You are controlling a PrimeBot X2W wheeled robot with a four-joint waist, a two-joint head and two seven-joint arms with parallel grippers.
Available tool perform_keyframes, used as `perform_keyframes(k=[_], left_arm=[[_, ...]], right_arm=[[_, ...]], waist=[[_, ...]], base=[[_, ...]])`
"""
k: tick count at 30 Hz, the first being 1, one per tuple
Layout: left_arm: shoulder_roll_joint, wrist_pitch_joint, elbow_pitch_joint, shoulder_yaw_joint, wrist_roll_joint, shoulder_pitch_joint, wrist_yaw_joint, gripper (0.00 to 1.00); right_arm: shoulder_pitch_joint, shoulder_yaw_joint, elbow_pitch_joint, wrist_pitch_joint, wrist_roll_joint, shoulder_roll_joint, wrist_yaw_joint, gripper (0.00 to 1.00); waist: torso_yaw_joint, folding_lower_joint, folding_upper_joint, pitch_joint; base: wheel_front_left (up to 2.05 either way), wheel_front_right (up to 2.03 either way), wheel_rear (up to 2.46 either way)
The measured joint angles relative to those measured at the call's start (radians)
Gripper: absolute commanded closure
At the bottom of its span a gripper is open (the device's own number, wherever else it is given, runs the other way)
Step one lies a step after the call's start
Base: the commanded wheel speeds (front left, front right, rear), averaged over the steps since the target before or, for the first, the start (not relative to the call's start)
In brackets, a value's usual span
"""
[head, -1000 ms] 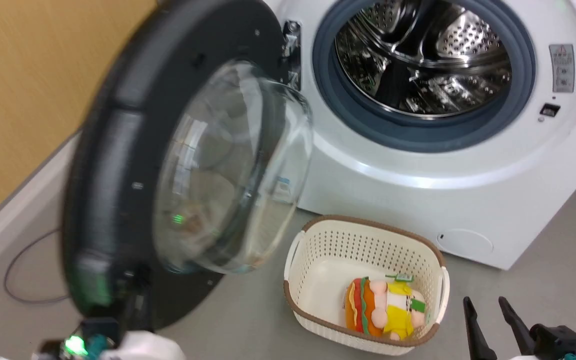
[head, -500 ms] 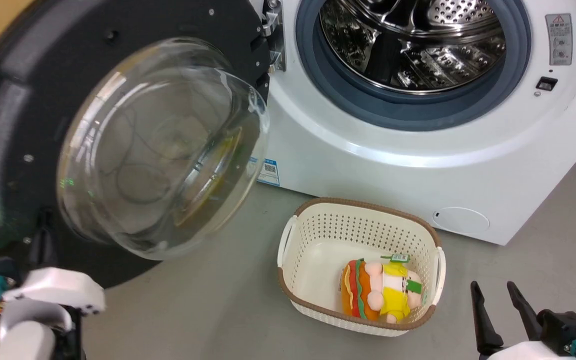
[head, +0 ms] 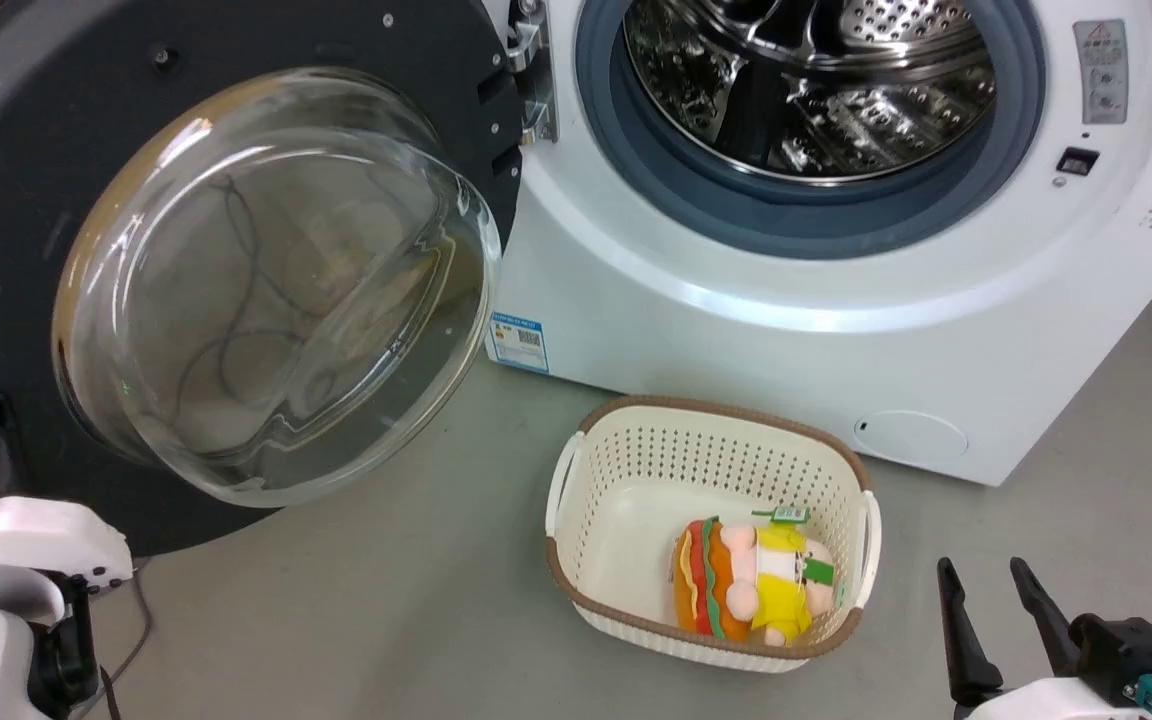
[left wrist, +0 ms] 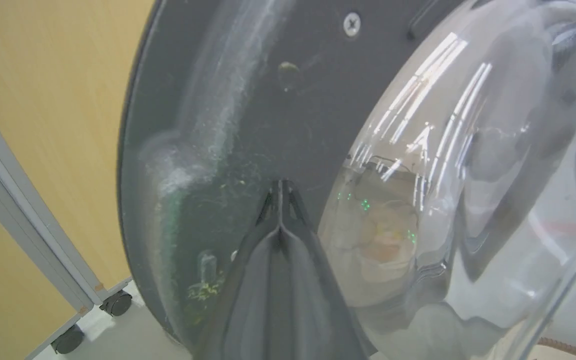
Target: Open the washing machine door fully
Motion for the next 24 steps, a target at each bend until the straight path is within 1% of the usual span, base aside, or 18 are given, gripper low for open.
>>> perform_keyframes(k=[5, 11, 14, 15, 16, 17, 18, 22, 23, 24], left_arm=[[-0.043, 0.0, -0.046, 0.065, 0.044, 0.042, -0.008, 1.0], [-0.122, 0.0, -0.168, 0.089, 0.101, 0.19, -0.012, 1.0], [-0.154, 0.0, -0.24, 0.092, 0.126, 0.269, -0.006, 1.0], [-0.161, 0.0, -0.266, 0.091, 0.134, 0.295, -0.006, 0.96], [-0.173, 0.0, -0.295, 0.091, 0.14, 0.321, -0.002, 0.72], [-0.182, 0.0, -0.317, 0.09, 0.147, 0.345, 0.005, 0.25], [-0.19, 0.0, -0.339, 0.089, 0.152, 0.367, 0.011, 0.0], [-0.21, 0.0, -0.403, 0.072, 0.17, 0.432, 0.022, 0.0], [-0.217, 0.0, -0.432, 0.039, 0.199, 0.464, 0.033, 0.0], [-0.224, 0.002, -0.439, 0.027, 0.207, 0.47, 0.039, 0.0]], right_arm=[[0.001, 0.003, 0.014, -0.003, 0.007, 0.0, 0.0, 0.0], [0.005, 0.014, 0.035, -0.017, 0.019, 0.0, 0.0, 0.0], [0.013, 0.024, 0.041, -0.021, 0.023, 0.0, 0.0, 0.0], [0.018, 0.026, 0.042, -0.022, 0.023, 0.0, 0.0, 0.0], [0.021, 0.028, 0.043, -0.022, 0.023, 0.0, 0.0, 0.0], [0.022, 0.029, 0.044, -0.022, 0.023, 0.0, 0.0, 0.0], [0.023, 0.029, 0.044, -0.024, 0.024, 0.0, 0.0, 0.0], [0.025, 0.031, 0.045, -0.027, 0.024, 0.0, 0.0, 0.0], [0.025, 0.037, 0.045, -0.028, 0.024, 0.0, 0.0, 0.0], [0.025, 0.039, 0.044, -0.028, 0.024, 0.0, 0.0, 0.0]], waist=[[-0.002, 0.0, 0.0, -0.025], [0.001, 0.0, 0.0, -0.071], [0.004, 0.0, 0.0, -0.092], [0.004, -0.0001, 0.0, -0.098], [0.003, -0.0001, 0.0, -0.103], [0.003, -0.0001, 0.0, -0.107], [0.001, -0.0001, 0.0, -0.111], [-0.006, -0.0001, 0.0, -0.121], [-0.015, -0.0001, 0.0, -0.127], [-0.019, -0.0001, 0.0, -0.129]], base=[[0.0, 0.0, 0.0], [0.0, 0.0, 0.0], [0.0, 0.0, 0.0], [0.0, 0.0, 0.0], [0.0, 0.0, 0.0], [0.0, 0.0, 0.0], [0.0, 0.0, 0.0], [0.0, 0.0, 0.0], [0.0, 0.0, 0.0], [0.0, 0.0, 0.0]])
